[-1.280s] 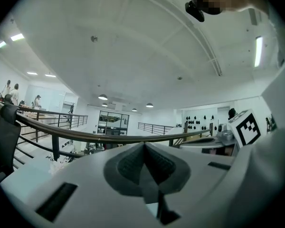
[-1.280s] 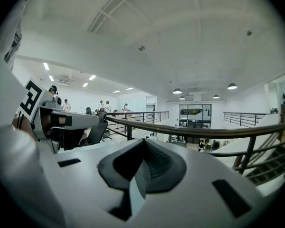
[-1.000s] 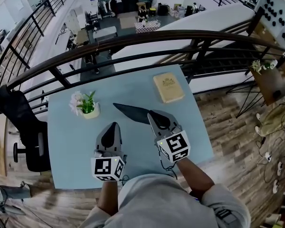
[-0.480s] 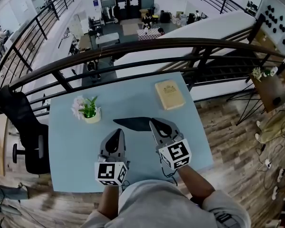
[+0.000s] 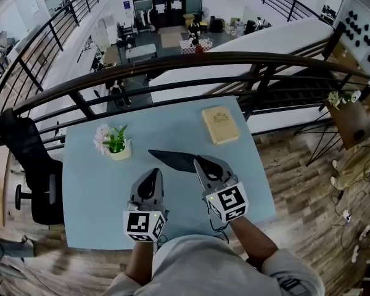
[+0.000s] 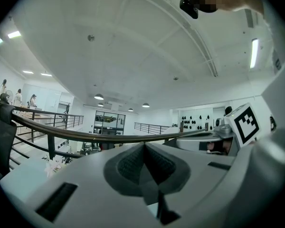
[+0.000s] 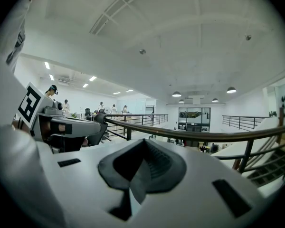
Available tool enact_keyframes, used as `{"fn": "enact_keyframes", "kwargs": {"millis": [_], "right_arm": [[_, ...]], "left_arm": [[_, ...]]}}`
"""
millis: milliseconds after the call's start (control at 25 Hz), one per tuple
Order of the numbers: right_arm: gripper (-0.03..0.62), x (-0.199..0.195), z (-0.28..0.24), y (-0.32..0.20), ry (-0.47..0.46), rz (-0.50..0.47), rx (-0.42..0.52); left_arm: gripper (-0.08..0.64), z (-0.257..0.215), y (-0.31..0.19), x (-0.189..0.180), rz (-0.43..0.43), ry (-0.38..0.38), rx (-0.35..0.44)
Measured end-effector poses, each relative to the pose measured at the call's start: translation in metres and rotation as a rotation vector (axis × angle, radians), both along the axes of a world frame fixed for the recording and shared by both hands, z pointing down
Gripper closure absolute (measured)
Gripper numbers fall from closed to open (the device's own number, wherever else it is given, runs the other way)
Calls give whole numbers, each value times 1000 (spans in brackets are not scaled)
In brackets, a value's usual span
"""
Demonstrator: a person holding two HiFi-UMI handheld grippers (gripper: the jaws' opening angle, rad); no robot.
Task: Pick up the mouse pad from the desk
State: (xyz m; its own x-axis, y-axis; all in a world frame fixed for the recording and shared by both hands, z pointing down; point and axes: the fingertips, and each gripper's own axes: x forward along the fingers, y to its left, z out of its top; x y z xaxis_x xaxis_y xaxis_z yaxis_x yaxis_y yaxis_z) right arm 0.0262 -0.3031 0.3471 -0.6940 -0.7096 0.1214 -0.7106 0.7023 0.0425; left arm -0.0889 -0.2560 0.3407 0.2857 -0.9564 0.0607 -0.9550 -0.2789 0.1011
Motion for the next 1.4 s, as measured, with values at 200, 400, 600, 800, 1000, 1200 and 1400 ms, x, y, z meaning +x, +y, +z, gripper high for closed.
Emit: {"fn": "enact_keyframes", "kwargs": {"millis": [200, 400, 600, 800, 1000, 1200, 1400], "right_arm": [[577, -1, 0, 0, 0, 0, 3], [578, 3, 0, 3, 0, -1, 1], [578, 3, 2, 4, 11, 2, 9], [578, 6, 3, 2, 12, 5, 3], [578, 6, 4, 1, 10, 6, 0], [578, 9, 4, -1, 7, 6, -1], [578, 12, 2, -2, 3, 10, -4]], "left_arm": [[548, 2, 0, 0, 2, 2, 0], [548, 1, 2, 1, 0, 0, 0], [548, 4, 3, 2, 0, 1, -3], [548, 4, 1, 3, -1, 1, -4], [548, 6, 1, 3, 1, -1, -7], [548, 7, -1, 5, -3, -3, -8], [548, 6, -1, 7, 0, -4, -13]]}}
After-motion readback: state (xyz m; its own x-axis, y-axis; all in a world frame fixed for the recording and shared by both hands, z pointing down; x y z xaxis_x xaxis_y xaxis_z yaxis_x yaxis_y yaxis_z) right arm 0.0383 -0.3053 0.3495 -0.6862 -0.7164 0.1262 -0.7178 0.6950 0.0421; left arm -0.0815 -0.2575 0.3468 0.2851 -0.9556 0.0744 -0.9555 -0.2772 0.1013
